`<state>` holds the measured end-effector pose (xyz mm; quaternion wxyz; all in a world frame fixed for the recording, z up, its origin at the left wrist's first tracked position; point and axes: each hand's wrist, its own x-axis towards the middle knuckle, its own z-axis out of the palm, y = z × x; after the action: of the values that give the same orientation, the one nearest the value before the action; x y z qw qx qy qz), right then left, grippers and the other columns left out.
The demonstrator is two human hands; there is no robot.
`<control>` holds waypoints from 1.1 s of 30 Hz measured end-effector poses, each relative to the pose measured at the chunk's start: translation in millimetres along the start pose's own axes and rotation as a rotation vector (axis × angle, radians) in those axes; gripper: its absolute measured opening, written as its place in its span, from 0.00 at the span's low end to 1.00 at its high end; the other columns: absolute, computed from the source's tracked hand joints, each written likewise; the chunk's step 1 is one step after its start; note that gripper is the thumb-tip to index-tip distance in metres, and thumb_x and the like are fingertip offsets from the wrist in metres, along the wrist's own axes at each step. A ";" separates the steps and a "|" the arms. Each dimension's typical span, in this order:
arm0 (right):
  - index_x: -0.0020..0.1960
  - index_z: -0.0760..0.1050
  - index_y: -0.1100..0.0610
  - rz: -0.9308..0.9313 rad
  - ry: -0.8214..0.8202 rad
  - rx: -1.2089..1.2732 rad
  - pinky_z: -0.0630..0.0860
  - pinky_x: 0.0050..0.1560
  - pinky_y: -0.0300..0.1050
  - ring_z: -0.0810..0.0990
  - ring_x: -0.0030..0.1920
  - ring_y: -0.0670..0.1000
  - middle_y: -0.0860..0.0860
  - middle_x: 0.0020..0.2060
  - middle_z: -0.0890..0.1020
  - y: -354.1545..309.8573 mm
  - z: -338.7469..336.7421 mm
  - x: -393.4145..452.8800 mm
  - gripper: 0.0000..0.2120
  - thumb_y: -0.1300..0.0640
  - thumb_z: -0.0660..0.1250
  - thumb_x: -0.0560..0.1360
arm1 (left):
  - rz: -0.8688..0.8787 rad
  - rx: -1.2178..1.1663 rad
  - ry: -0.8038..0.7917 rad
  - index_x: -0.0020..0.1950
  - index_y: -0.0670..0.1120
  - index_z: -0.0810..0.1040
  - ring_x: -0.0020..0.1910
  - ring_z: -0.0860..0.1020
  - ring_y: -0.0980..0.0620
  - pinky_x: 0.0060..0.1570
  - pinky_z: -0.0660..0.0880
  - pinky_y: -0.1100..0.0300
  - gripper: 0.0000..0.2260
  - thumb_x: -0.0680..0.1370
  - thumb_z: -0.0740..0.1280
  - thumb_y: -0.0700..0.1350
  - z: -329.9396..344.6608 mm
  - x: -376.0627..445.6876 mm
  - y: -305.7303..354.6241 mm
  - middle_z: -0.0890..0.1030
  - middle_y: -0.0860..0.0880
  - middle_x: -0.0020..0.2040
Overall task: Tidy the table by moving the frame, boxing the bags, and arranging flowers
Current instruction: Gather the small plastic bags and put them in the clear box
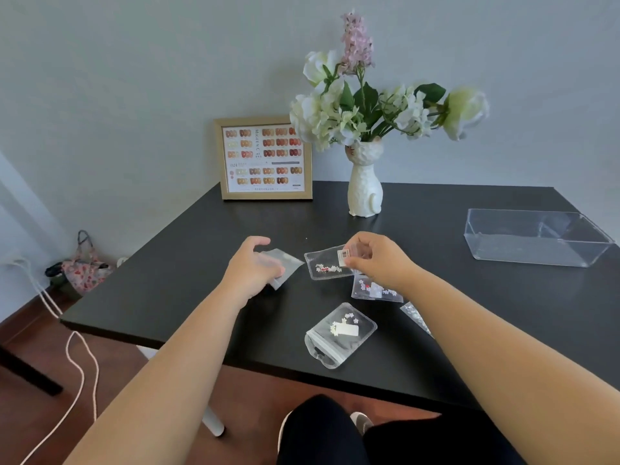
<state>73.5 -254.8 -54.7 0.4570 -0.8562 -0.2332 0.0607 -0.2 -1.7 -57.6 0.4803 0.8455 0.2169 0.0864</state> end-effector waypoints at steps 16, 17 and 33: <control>0.44 0.81 0.44 0.241 0.756 0.132 0.67 0.33 0.42 0.72 0.31 0.46 0.41 0.34 0.81 93.1 -210.0 -65.1 0.11 0.56 0.62 0.77 | 0.661 0.091 -0.380 0.58 0.58 0.83 0.52 0.76 0.61 0.46 0.69 0.74 0.10 0.79 0.67 0.46 164.5 -8.1 153.0 0.79 0.60 0.57; 0.46 0.81 0.46 0.261 0.807 0.105 0.68 0.33 0.41 0.72 0.30 0.48 0.44 0.35 0.80 101.0 -225.7 -68.4 0.11 0.57 0.61 0.77 | 0.738 0.098 -0.384 0.57 0.57 0.83 0.52 0.77 0.63 0.47 0.70 0.75 0.10 0.79 0.68 0.45 176.4 -11.9 163.4 0.80 0.60 0.55; 0.55 0.80 0.39 0.438 0.561 -0.327 0.74 0.37 0.41 0.76 0.45 0.53 0.56 0.49 0.79 168.7 -273.0 -68.9 0.20 0.57 0.54 0.78 | 1.068 0.271 -0.476 0.56 0.51 0.83 0.54 0.77 0.54 0.52 0.70 0.70 0.15 0.80 0.61 0.36 292.2 -6.8 238.5 0.81 0.52 0.56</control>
<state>157.1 -571.9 -42.1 0.3367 -0.9306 0.0824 -0.1177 165.1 -337.2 -7.6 0.2936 0.8873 -0.3425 0.0959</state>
